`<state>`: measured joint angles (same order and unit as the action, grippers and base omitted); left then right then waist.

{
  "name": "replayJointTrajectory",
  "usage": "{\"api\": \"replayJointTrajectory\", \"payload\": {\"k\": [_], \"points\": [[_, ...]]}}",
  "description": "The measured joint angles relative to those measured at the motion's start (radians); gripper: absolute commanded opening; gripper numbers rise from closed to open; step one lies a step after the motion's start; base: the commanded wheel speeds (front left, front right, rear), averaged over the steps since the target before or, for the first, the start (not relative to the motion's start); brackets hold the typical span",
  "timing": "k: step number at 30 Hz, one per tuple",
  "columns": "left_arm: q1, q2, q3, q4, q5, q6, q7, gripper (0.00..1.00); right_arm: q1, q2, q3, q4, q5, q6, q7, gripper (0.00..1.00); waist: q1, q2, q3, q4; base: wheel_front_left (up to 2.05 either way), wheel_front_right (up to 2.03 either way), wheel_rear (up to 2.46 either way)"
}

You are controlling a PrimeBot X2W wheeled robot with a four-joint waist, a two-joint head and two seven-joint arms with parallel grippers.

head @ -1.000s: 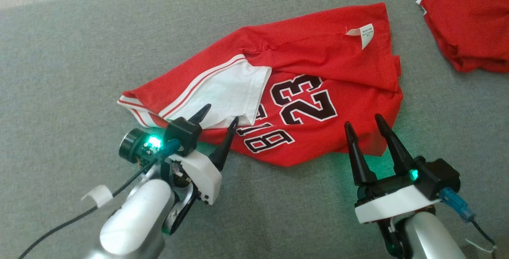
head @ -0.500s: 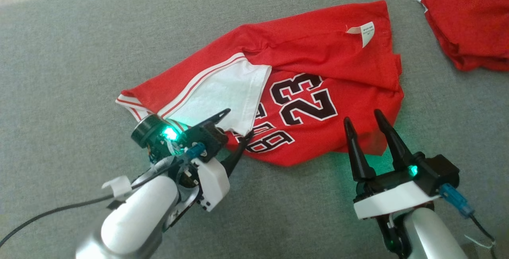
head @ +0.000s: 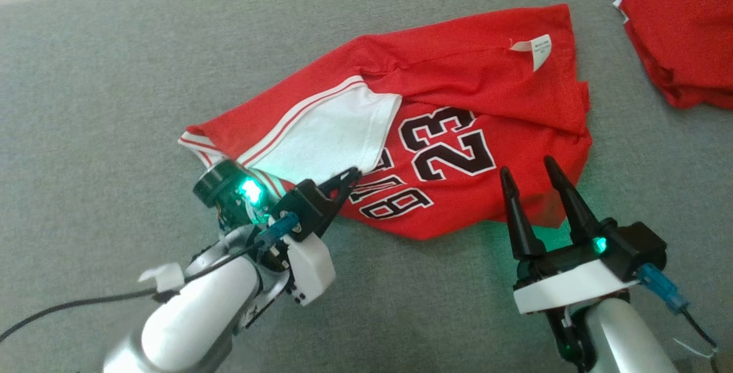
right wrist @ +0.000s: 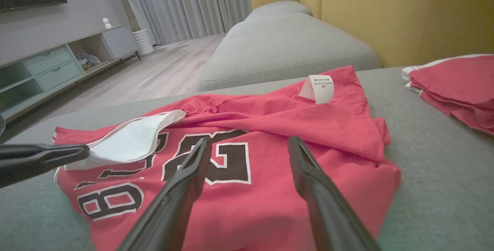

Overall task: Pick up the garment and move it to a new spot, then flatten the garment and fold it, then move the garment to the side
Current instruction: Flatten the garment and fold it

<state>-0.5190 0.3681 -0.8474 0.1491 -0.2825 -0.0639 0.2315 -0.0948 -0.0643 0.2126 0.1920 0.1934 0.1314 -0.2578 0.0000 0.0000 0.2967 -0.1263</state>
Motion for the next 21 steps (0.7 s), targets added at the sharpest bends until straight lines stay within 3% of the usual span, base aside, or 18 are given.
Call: {"api": "replayJointTrajectory", "payload": {"k": [5,12,16,21], "points": [[-0.028,0.014,0.031,-0.056,0.023,0.048,-0.061,0.00,-0.001,-0.013,-0.019,0.002,-0.001,0.000,0.000,1.00,0.0000,0.0000,-0.001,0.024,0.00,0.00,0.00],[-0.092,0.092,0.132,-0.122,0.048,0.101,-0.120,0.00,-0.080,-0.062,-0.058,0.030,0.053,0.000,0.000,1.00,0.0000,0.0000,0.015,0.043,0.00,0.00,0.00],[-0.145,0.132,0.185,-0.134,0.072,0.127,-0.147,0.00,-0.186,-0.188,-0.004,0.103,0.199,0.000,0.000,1.00,0.0000,0.0000,0.030,0.055,0.00,0.00,0.00],[-0.178,0.146,0.209,-0.131,0.071,0.135,-0.154,0.00,-0.284,-0.346,0.138,0.140,0.441,0.000,0.007,1.00,0.0001,0.0000,0.048,0.063,0.00,0.00,0.00]]}}
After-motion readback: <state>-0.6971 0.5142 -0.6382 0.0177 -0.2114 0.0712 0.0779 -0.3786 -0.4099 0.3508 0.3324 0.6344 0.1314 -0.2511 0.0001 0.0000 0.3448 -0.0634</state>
